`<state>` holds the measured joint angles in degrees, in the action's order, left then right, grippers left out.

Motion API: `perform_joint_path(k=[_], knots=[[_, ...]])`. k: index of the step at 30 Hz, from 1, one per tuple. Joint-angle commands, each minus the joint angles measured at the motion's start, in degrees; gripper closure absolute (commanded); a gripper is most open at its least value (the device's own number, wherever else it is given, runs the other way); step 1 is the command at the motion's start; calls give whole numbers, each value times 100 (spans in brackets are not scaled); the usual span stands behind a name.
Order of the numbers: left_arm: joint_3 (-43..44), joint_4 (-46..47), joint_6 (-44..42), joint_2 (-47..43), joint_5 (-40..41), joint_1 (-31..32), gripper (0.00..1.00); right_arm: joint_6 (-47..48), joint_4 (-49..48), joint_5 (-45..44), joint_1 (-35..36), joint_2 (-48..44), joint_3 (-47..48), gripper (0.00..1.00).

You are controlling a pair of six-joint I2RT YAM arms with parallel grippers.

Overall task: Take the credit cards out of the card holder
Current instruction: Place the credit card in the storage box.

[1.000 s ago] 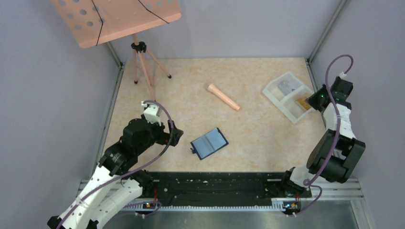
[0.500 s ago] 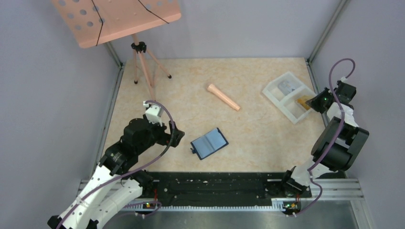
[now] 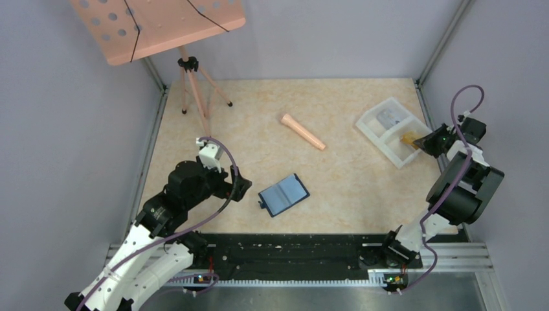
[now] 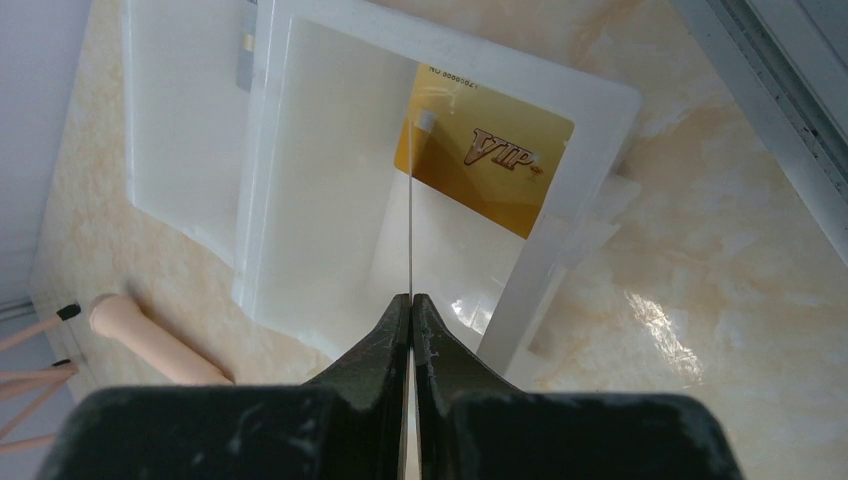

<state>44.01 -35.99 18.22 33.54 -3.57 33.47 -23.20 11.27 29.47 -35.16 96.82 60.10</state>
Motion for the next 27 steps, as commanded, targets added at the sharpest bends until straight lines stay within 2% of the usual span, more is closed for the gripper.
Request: perform_joint_path(k=[1,15,27], knots=[[-59,350,-64,-14,-73,-8,1,-62,-360,189,-88,65,318,100],[-68,351,-71,-37,-65,-7,1,-327,-641,278,-129,92,418,100],[-77,371,-73,-32,-57,-8,1,-402,-555,317,-185,477,579,100]])
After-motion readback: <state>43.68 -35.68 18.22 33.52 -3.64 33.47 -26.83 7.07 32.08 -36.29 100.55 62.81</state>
